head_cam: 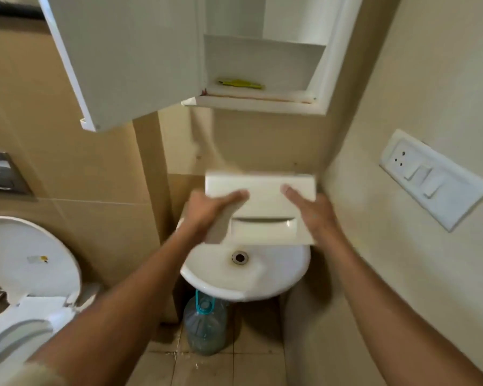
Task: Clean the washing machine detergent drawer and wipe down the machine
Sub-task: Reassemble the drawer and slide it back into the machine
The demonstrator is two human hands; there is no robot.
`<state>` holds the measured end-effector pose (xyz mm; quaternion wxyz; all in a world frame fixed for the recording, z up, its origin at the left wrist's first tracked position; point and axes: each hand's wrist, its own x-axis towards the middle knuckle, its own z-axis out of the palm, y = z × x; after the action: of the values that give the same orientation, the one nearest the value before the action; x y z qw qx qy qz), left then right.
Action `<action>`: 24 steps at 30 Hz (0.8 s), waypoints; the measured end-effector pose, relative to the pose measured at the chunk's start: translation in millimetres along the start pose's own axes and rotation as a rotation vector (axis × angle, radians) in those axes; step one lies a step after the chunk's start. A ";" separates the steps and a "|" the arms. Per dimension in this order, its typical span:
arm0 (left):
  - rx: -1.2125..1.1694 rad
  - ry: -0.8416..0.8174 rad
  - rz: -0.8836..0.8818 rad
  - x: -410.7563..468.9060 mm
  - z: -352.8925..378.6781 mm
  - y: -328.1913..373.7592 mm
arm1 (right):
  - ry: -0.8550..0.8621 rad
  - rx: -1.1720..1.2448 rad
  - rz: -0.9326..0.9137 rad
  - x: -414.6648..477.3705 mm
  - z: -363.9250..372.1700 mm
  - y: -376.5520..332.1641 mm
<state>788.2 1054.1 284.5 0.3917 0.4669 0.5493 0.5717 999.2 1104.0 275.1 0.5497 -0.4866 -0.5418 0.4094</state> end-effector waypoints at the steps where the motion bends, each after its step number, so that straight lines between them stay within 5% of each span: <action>1: -0.002 -0.020 -0.216 -10.3 -2.1 -43.1 | -0.065 -0.092 0.234 -12.9 -0.7 41.2; 4: -0.041 -0.078 -0.398 -25.4 -8.1 -104.2 | -0.147 -0.159 0.419 -34.3 -8.9 94.5; 9: -0.085 -0.004 -0.223 -3.5 -2.2 -30.8 | -0.093 -0.093 0.180 -4.5 -10.2 18.6; 14: -0.127 -0.040 0.476 -7.3 -2.1 134.6 | 0.001 0.129 -0.463 20.8 -35.8 -136.6; 17: -0.167 -0.102 0.799 -11.4 -6.7 159.4 | 0.078 0.275 -0.737 24.2 -39.1 -149.5; 19: -0.074 -0.032 0.627 -2.3 -2.7 110.6 | 0.109 0.289 -0.581 17.7 -22.6 -94.1; 22: -0.010 0.023 -0.131 -10.7 2.4 -20.1 | -0.002 0.009 0.147 -9.6 -2.5 27.9; 24: -0.049 -0.023 -0.367 -23.4 -0.5 -86.0 | -0.102 -0.127 0.429 -28.9 -8.0 81.8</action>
<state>788.2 1039.2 196.6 0.5070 0.3555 0.6068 0.4984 1011.2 1090.6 189.9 0.3903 -0.6030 -0.4776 0.5060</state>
